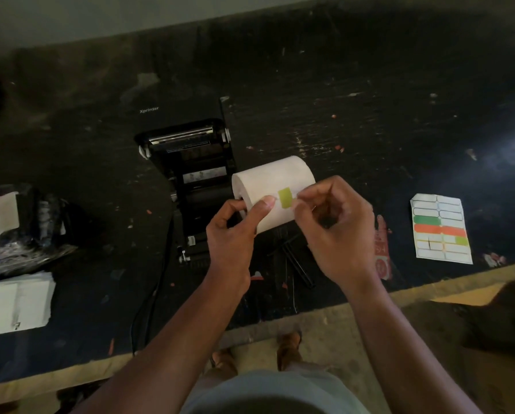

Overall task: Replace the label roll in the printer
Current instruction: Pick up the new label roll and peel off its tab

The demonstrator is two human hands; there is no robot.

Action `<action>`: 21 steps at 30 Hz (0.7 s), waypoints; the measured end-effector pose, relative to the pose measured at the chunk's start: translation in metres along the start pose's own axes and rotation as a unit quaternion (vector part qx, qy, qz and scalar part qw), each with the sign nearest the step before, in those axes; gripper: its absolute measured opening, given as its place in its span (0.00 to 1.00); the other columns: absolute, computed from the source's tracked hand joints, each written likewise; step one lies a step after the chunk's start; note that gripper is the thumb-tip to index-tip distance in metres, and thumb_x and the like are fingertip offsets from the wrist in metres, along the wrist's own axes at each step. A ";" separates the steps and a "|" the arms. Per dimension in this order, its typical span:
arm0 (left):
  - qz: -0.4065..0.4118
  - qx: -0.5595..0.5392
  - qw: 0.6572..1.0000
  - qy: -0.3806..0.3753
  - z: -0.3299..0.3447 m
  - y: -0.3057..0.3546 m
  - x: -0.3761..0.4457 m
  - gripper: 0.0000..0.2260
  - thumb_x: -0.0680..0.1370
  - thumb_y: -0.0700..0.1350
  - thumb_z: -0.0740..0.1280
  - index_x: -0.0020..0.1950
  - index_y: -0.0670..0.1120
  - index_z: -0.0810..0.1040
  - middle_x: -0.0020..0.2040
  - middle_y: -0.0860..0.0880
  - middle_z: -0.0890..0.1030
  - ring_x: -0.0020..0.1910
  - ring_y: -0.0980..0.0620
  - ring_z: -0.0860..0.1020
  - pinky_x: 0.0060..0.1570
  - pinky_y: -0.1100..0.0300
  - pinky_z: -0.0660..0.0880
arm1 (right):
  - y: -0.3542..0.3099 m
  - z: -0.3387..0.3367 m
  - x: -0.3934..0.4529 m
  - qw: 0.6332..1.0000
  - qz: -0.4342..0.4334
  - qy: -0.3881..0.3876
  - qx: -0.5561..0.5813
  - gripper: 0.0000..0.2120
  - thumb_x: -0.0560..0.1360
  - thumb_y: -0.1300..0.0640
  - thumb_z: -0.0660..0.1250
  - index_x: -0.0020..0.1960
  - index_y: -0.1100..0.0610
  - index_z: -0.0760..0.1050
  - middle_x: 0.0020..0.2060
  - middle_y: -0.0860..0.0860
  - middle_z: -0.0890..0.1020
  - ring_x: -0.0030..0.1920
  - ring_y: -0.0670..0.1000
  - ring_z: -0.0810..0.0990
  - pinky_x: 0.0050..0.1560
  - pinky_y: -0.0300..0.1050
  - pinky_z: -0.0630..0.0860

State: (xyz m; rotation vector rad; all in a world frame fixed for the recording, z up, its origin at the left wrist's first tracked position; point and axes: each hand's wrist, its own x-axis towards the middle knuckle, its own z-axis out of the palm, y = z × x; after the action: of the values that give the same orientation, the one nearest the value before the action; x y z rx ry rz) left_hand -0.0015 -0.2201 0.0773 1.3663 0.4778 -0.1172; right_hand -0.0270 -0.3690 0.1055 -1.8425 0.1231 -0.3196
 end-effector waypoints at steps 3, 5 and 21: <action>0.037 0.009 0.999 -0.003 -0.001 -0.001 0.001 0.10 0.65 0.55 0.82 0.40 0.56 0.85 0.56 0.50 0.88 0.56 0.53 0.86 0.48 0.60 0.81 | 0.003 0.001 0.000 0.996 -0.036 -0.012 -0.082 0.08 0.78 0.62 0.75 0.56 0.59 0.80 0.41 0.43 0.83 0.41 0.43 0.83 0.40 0.29 0.76; 0.057 0.004 0.998 0.000 -0.002 -0.001 0.002 0.12 0.63 0.57 0.82 0.41 0.55 0.85 0.58 0.46 0.87 0.57 0.49 0.87 0.49 0.59 0.82 | 0.003 0.002 0.002 0.993 -0.062 -0.015 -0.098 0.08 0.79 0.61 0.75 0.56 0.60 0.79 0.39 0.45 0.83 0.40 0.44 0.83 0.40 0.29 0.76; 0.199 0.112 0.974 0.016 -0.012 0.008 0.001 0.15 0.68 0.48 0.81 0.48 0.47 0.81 0.69 0.47 0.75 0.67 0.50 0.80 0.53 0.54 0.85 | -0.001 0.000 0.006 0.983 -0.145 -0.018 -0.114 0.06 0.79 0.64 0.75 0.55 0.61 0.81 0.38 0.47 0.84 0.37 0.42 0.83 0.41 0.29 0.76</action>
State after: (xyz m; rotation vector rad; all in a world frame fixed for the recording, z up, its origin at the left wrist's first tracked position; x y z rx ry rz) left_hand -0.0009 -0.2065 0.0824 1.6616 0.2127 0.1849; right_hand -0.0212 -0.3707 0.1077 -2.0959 -0.1404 -0.4911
